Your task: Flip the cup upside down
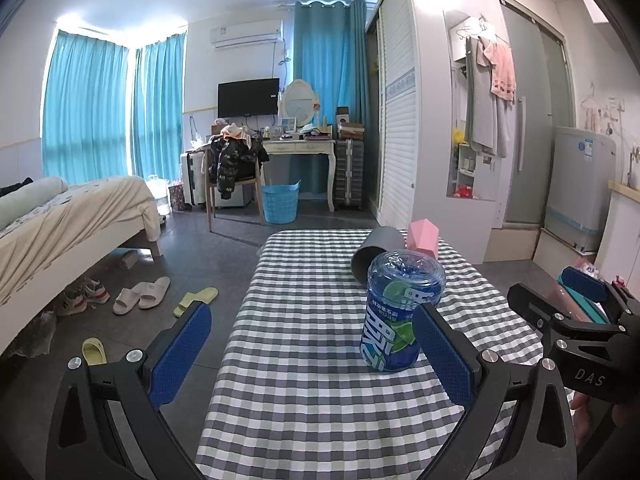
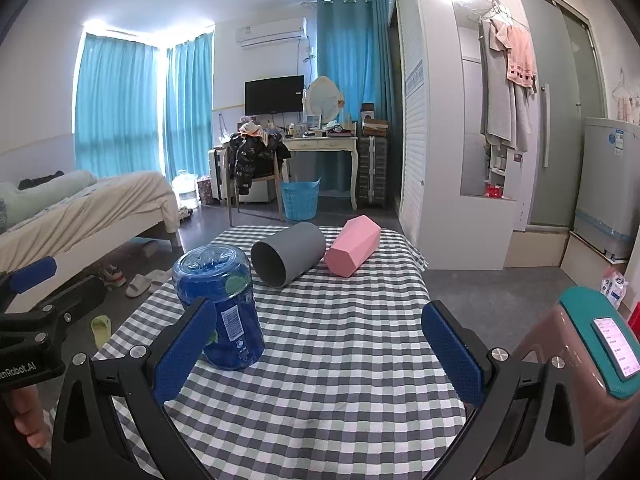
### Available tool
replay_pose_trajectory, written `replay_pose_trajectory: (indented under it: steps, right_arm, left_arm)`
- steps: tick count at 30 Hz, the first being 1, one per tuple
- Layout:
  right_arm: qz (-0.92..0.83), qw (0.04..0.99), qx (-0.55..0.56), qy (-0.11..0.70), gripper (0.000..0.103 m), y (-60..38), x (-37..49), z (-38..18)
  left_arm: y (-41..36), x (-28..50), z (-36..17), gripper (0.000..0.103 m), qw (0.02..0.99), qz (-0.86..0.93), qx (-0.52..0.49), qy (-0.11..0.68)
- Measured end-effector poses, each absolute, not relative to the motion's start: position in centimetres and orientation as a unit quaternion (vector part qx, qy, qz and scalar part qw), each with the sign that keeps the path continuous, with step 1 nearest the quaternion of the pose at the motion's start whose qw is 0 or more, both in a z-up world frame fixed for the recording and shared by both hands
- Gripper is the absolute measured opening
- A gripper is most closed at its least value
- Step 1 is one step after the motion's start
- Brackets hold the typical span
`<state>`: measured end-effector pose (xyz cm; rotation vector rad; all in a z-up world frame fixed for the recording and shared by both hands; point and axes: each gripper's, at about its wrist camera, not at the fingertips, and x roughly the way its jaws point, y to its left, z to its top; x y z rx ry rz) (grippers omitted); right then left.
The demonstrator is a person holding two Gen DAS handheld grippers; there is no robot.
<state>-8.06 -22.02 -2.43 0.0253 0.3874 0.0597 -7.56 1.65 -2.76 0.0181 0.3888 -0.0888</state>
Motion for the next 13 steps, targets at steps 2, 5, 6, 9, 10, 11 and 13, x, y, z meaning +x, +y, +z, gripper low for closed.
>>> replay_pose_trajectory:
  steps: [2,5,6,9,10,11,13]
  right_arm:
    - [0.030,0.981,0.012,0.193,0.103,-22.04,-8.07,-2.43]
    - [0.031,0.981,0.011,0.193,0.103,-22.02,-8.08,-2.48]
    - [0.031,0.980,0.010,0.194,0.103,-22.04,-8.08,-2.50]
    - [0.032,0.980,0.009,0.195,0.103,-21.97,-8.10,-2.59]
    - [0.032,0.980,0.009,0.196,0.103,-21.98,-8.08,-2.59]
    - [0.032,0.980,0.009,0.196,0.103,-21.94,-8.07,-2.60]
    - [0.032,0.980,0.008,0.197,0.103,-21.80,-8.04,-2.61]
  left_arm:
    - [1.70,-7.54,-2.77,0.103,0.980,-0.044,0.010,0.194]
    - [1.74,-7.51,-2.79,0.103,0.980,-0.044,0.008,0.194]
    - [1.71,-7.53,-2.79,0.103,0.980,-0.043,0.009,0.194]
    - [1.63,-7.42,-2.80,0.103,0.980,-0.041,0.009,0.196]
    - [1.62,-7.39,-2.82,0.103,0.980,-0.040,0.009,0.196]
    - [1.64,-7.36,-2.84,0.103,0.980,-0.037,0.009,0.197]
    - [1.65,-7.28,-2.91,0.103,0.980,-0.036,0.007,0.198]
